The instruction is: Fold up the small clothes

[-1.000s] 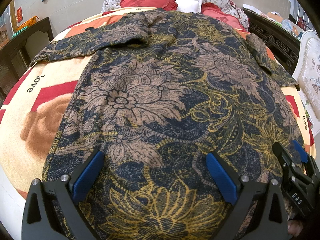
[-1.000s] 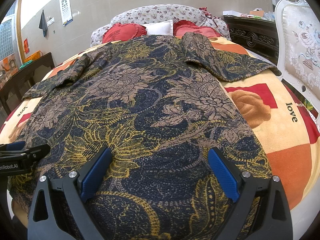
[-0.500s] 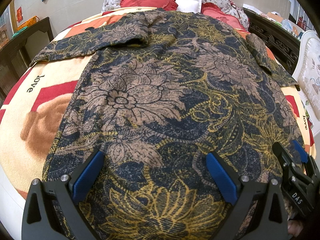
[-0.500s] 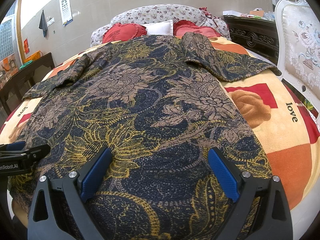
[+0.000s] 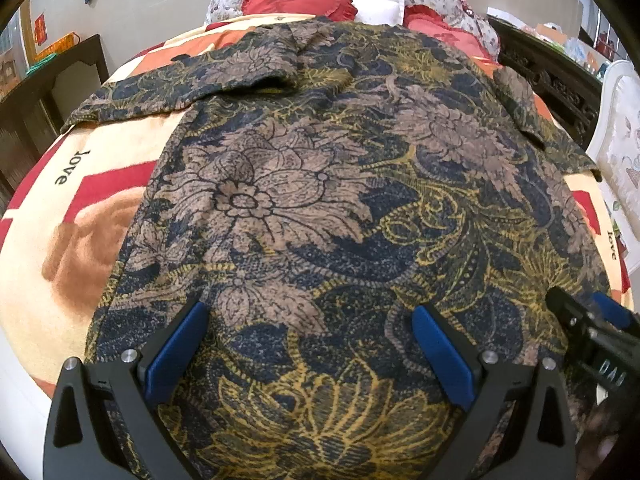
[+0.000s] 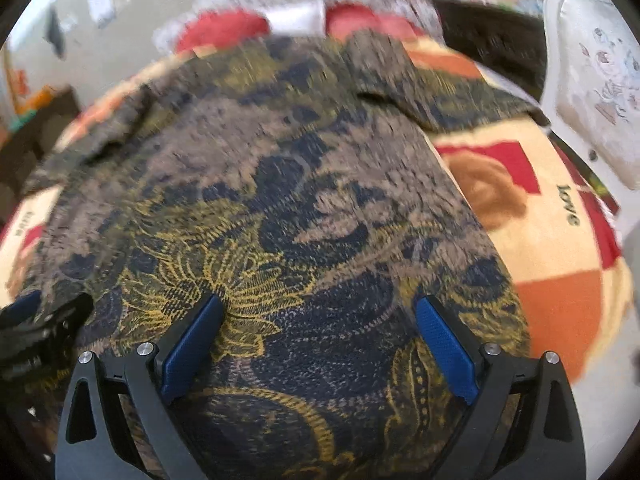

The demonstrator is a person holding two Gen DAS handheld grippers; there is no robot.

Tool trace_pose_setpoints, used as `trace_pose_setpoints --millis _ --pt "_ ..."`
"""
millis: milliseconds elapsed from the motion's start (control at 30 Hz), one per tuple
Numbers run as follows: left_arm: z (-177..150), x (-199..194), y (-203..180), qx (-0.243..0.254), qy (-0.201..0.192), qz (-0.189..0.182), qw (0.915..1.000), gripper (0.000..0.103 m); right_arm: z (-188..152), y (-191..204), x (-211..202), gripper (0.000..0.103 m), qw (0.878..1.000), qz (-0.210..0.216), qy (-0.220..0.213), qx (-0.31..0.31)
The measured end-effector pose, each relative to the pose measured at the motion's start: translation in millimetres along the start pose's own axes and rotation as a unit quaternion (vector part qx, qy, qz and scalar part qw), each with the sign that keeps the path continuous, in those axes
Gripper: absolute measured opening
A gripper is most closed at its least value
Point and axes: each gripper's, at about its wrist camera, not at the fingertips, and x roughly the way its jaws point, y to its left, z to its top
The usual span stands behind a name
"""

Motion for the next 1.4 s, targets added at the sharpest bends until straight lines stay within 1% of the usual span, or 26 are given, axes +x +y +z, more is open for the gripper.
trace_pose_setpoints --millis 100,133,300,833,1067,1233,1400 --pt "-0.7 -1.0 -0.4 0.0 0.001 0.0 1.0 0.103 11.2 1.4 4.1 0.099 0.998 -0.012 0.06 0.014" --pt "-1.0 -1.4 -0.8 0.0 0.0 0.0 1.0 0.103 13.2 1.0 5.2 0.099 0.997 -0.012 0.072 0.015" --pt "-0.9 -2.3 -1.4 0.001 -0.001 0.001 1.0 0.103 14.8 0.0 6.3 0.099 0.996 -0.011 0.087 0.012" --pt "-1.8 -4.4 -1.7 0.001 -0.001 0.002 1.0 0.103 12.2 0.9 6.8 0.1 0.997 -0.014 0.08 0.01" --pt "-2.5 -4.4 -1.5 0.002 -0.002 0.004 1.0 0.103 11.1 -0.5 8.4 0.103 0.997 -0.013 0.071 0.01" --pt "-1.8 -4.5 -1.7 0.001 -0.003 0.002 1.0 0.103 11.4 -2.2 9.0 0.103 0.998 -0.012 0.068 0.011" --pt "-2.2 -3.9 -1.6 0.001 -0.003 0.002 1.0 0.103 8.5 -1.7 8.8 0.103 0.998 -0.009 0.055 0.008"
